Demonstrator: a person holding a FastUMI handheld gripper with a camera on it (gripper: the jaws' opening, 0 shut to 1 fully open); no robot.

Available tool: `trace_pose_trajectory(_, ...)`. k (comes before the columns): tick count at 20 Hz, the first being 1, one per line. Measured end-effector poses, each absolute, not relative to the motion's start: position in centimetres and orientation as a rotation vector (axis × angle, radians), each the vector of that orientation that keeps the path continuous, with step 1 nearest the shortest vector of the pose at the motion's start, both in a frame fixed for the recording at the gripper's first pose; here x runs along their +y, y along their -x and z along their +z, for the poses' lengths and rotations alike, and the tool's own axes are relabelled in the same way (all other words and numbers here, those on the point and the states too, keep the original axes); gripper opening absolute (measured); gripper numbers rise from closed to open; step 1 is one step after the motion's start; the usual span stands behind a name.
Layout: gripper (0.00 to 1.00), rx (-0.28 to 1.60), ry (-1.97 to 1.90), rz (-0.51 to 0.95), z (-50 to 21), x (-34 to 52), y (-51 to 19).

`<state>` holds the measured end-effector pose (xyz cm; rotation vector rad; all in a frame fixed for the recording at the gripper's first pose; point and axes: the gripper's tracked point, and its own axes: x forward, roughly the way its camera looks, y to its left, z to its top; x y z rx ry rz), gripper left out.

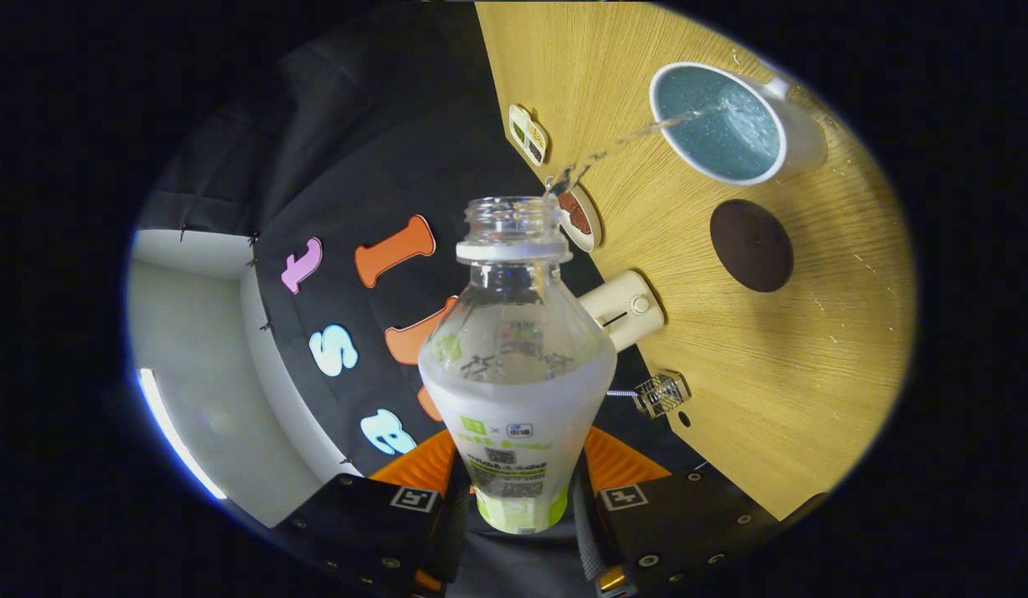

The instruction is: Take the bottle from table, then pour the juice into the cup, finally place the bottle on the coaster

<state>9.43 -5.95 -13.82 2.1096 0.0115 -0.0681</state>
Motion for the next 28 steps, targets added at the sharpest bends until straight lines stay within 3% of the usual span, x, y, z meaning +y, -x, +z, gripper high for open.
trace_pose_trajectory(28, 0.56, 0.048, -2.062, -0.118, -15.1, -6.7, -9.4)
